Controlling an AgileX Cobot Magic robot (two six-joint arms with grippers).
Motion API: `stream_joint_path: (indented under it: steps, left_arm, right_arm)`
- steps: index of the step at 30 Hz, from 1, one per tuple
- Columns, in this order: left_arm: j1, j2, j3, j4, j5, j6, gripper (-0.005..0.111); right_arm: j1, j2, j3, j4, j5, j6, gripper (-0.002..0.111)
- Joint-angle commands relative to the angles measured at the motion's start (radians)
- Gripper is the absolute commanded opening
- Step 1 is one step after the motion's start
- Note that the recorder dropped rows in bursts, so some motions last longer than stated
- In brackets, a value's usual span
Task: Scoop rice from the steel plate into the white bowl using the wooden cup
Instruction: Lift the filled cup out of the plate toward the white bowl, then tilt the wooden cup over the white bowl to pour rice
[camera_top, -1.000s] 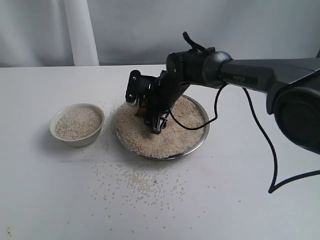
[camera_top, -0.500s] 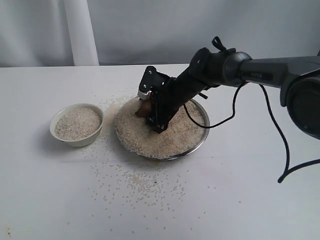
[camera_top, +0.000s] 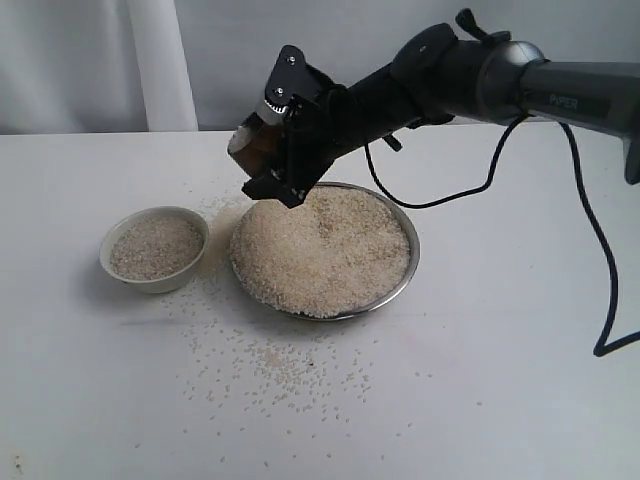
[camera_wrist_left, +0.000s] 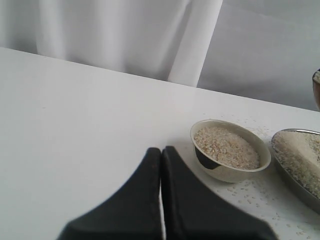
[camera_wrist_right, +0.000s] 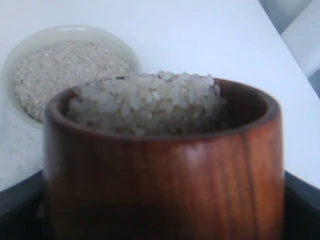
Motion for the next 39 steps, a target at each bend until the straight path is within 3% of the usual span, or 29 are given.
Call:
stream_joint_path:
  steps: [1, 11, 18, 27, 34, 39]
  left_arm:
    - [-0.005, 0.000, 0.002, -0.004, -0.006, -0.002, 0.000]
    - [-0.005, 0.000, 0.002, -0.004, -0.006, -0.002, 0.000]
    - [-0.005, 0.000, 0.002, -0.004, -0.006, -0.002, 0.000]
    - [-0.005, 0.000, 0.002, -0.004, -0.006, -0.002, 0.000]
    - [-0.005, 0.000, 0.002, -0.004, -0.006, -0.002, 0.000]
    - [-0.005, 0.000, 0.002, -0.004, -0.006, -0.002, 0.000]
  right_arm:
    - [0.014, -0.019, -0.002, 0.109, 0.010, -0.071, 0.000]
    - [0.080, -0.019, -0.004, 0.183, -0.046, -0.170, 0.000]
    - [0.169, -0.019, -0.009, 0.196, -0.260, -0.222, 0.000]
    - [0.283, -0.019, -0.009, 0.051, -0.649, -0.229, 0.000]
    - [0.307, -0.016, -0.009, 0.000, -0.756, -0.244, 0.000]
    - [0.337, 0.064, -0.009, 0.000, -0.818, -0.361, 0.000]
